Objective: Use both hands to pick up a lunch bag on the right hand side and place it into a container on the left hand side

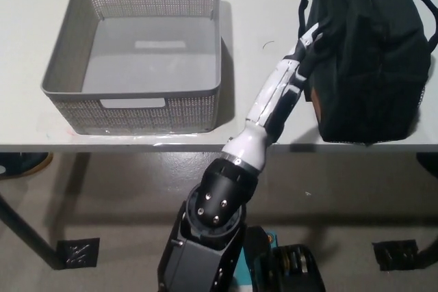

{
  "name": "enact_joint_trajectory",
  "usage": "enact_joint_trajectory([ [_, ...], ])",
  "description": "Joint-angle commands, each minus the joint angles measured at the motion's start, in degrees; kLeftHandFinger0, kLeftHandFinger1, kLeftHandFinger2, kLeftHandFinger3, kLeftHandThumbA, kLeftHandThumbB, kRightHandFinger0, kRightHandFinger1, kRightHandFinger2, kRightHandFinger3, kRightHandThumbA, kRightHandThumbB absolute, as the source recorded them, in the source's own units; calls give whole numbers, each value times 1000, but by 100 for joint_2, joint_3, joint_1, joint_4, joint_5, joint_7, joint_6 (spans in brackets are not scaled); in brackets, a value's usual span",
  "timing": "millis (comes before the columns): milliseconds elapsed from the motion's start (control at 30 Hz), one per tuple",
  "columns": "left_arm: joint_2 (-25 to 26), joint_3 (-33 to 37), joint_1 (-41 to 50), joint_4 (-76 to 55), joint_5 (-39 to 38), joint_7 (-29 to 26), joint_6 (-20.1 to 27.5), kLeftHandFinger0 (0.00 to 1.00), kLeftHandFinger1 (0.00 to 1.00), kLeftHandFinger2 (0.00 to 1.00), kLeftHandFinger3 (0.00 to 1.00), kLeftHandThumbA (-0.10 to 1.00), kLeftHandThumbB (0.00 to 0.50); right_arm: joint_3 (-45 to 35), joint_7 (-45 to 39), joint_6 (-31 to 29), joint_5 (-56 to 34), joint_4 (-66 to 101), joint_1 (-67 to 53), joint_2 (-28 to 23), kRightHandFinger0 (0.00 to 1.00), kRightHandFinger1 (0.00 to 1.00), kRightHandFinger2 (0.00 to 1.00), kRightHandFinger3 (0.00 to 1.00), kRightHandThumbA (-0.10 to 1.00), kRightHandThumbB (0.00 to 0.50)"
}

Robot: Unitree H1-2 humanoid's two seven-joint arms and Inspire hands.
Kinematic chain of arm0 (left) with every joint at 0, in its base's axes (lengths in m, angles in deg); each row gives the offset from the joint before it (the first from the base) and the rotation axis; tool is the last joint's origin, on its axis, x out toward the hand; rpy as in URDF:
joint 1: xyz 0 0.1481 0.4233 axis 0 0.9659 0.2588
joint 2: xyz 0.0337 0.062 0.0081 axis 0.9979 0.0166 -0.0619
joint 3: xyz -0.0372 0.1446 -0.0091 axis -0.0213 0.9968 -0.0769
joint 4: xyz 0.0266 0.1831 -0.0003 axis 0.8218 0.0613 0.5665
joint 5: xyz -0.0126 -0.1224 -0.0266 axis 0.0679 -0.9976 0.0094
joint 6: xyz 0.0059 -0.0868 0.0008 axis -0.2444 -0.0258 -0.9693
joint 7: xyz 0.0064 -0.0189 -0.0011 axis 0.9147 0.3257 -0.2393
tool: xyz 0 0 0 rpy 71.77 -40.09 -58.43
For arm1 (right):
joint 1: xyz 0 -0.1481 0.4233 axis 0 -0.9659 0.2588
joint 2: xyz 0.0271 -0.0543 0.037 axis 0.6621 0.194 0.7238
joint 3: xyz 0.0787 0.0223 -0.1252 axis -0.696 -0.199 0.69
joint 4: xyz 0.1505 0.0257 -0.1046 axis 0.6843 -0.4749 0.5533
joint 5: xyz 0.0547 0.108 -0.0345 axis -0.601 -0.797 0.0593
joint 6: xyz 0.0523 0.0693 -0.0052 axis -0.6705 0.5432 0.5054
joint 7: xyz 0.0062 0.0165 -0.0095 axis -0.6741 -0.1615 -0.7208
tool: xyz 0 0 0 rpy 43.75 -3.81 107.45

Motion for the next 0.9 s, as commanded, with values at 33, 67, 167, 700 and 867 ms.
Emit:
enact_joint_trajectory([
  [33, -208, -53, -396, 162, -77, -121, -83, 1000, 1000, 1000, 1000, 1000, 230, 58, -240, -46, -145, -286, 527, -86, 1000, 1000, 1000, 1000, 1000, 135],
  [67, -212, -54, -407, 196, -81, -122, -69, 1000, 1000, 1000, 1000, 1000, 240, 60, -240, -58, -140, -354, 569, -86, 1000, 1000, 1000, 1000, 1000, 133],
  [167, -185, -48, -425, 251, -29, -131, -30, 1000, 1000, 1000, 1000, 1000, 242, 35, -373, -38, -248, -708, 765, -102, 1000, 1000, 1000, 1000, 1000, 157],
  [700, 389, -1086, -1758, 1715, -299, -596, 294, 1000, 1000, 1000, 1000, 1000, 290, -160, -878, 30, -825, -1755, 1317, 118, 1000, 1000, 1000, 1000, 1000, 185],
  [867, 342, -1171, -2162, 2251, -223, -823, 537, 1000, 1000, 1000, 1000, 1000, 318, -145, -917, -5, -830, -1797, 1325, 133, 1000, 1000, 1000, 1000, 1000, 175],
])
